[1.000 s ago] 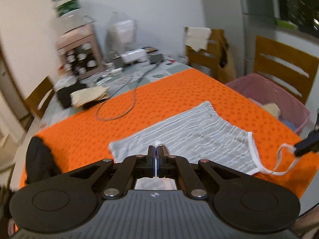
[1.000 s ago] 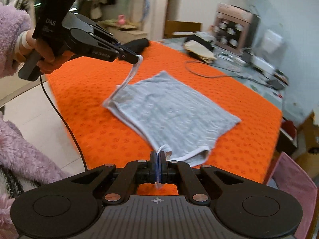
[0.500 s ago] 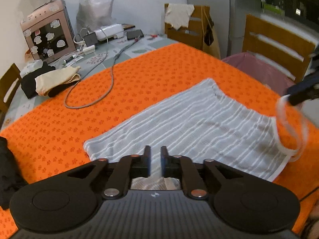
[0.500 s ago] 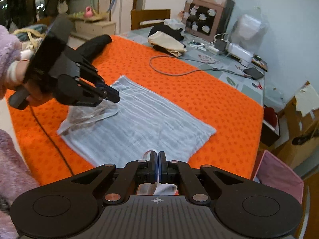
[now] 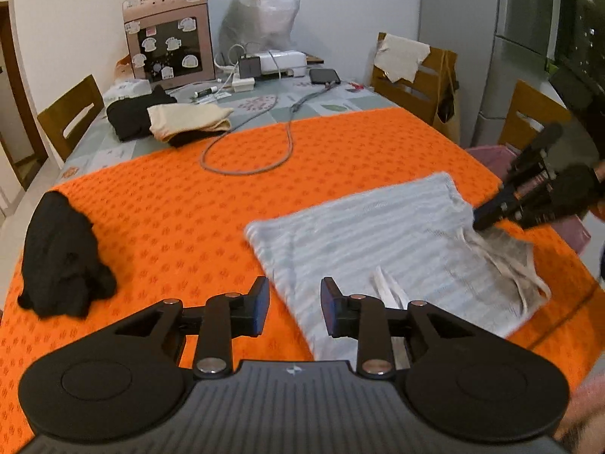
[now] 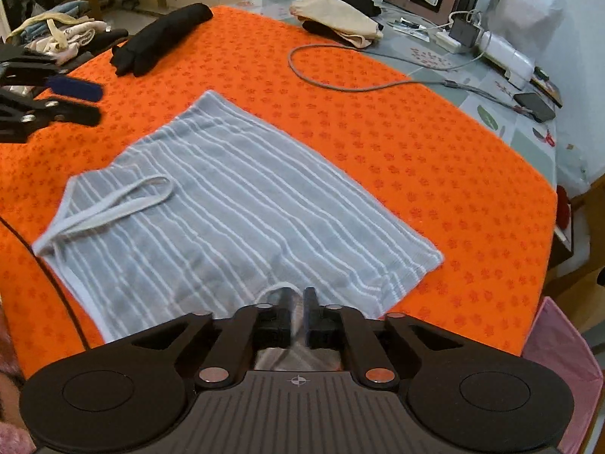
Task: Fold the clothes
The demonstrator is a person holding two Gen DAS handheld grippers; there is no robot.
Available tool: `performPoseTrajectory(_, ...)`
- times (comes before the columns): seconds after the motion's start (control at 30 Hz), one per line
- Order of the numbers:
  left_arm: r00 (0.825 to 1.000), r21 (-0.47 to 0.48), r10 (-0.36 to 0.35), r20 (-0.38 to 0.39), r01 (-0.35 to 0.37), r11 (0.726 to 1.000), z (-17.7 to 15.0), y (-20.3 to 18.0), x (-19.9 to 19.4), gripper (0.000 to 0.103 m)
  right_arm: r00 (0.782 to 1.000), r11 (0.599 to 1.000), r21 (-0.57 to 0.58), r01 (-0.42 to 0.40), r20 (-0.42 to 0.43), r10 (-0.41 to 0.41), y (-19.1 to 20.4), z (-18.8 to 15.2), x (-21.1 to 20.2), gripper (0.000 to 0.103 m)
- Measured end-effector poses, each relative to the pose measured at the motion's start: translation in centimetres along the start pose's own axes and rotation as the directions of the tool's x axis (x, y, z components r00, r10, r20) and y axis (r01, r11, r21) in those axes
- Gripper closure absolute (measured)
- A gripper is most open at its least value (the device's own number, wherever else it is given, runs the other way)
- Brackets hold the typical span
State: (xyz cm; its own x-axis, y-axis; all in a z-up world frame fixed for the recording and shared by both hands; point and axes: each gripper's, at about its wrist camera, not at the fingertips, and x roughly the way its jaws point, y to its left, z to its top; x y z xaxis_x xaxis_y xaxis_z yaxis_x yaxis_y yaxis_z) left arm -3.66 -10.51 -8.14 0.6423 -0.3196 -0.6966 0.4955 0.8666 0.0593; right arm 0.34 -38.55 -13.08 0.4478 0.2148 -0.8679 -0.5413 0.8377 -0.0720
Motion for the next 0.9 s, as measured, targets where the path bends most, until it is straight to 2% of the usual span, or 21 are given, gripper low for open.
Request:
performPoseTrajectory(0.2,0.999,0.0,-0.013,-0.039,0.013,1.0,-1.9,-0.5,-1.6,0.069,0.996,1.0,0.027,-0.004,0.085,0.002,-0.9,-0.6,-3.7,0.067)
performPoseTrajectory(0.27,0.999,-0.005,-0.023,-0.045,0.023,1.0,-2.3,-0.7,-2.1,0.069,0.994,0.999,0.032,-0.007,0.105,0.003,-1.1,-1.1,-4.9,0.067)
performPoseTrajectory(0.5,0.993,0.103,-0.076,-0.091,0.086,0.991,-4.3,-1.7,-2.7,0.068,0.988,0.995,-0.026,-0.094,0.122,0.097,0.4,-4.5,-7.0,0.067)
performPoseTrajectory(0.63,0.987,0.203,-0.097,-0.126,0.121,0.972,-5.8,-2.5,-2.2,0.062,0.989,0.989,-0.082,-0.12,0.079,0.126,2.4,-6.7,-6.6,0.066)
performPoseTrajectory(0.7,0.985,0.257,-0.099,-0.141,0.133,0.957,-6.5,-3.0,-1.9,0.061,0.992,0.987,-0.121,-0.104,0.053,0.111,3.5,-7.6,-6.0,0.061)
performPoseTrajectory(0.8,0.983,0.309,-0.114,-0.144,0.154,0.939,-7.3,-3.7,-1.6,0.056,0.995,0.984,-0.155,-0.084,0.038,0.091,5.0,-8.6,-5.2,0.061)
performPoseTrajectory(0.9,0.984,0.359,-0.118,-0.137,0.16,0.919,-7.8,-4.5,-1.1,0.055,0.998,0.981,-0.188,-0.053,0.031,0.059,6.3,-9.3,-4.3,0.062)
